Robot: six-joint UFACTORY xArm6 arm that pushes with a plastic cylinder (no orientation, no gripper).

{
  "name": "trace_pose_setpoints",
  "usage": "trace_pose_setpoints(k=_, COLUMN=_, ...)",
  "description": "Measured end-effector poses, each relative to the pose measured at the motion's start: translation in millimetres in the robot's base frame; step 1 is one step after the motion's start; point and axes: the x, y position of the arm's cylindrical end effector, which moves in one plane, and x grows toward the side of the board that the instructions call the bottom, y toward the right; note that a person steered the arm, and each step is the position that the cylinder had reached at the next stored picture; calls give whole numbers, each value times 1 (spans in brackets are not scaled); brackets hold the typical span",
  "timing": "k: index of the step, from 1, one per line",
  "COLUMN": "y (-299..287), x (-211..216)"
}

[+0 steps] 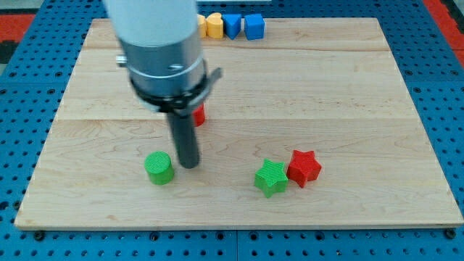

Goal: Move the green star left to the red star

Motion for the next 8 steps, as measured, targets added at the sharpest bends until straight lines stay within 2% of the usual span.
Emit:
trace_pose_setpoints(k=1, y=101, x=-45)
trace_pose_setpoints(k=2, y=197, x=-71)
trace_pose_setpoints(k=3, y=276, x=-9)
trace_pose_setpoints(k=4, y=264, x=67)
trace_pose_setpoints(k=5, y=207, x=74)
trace_pose_setpoints(k=6, y=186, x=51)
trace_pose_setpoints(k=7, y=144, x=54)
trace_pose_setpoints(k=8, y=75, x=51)
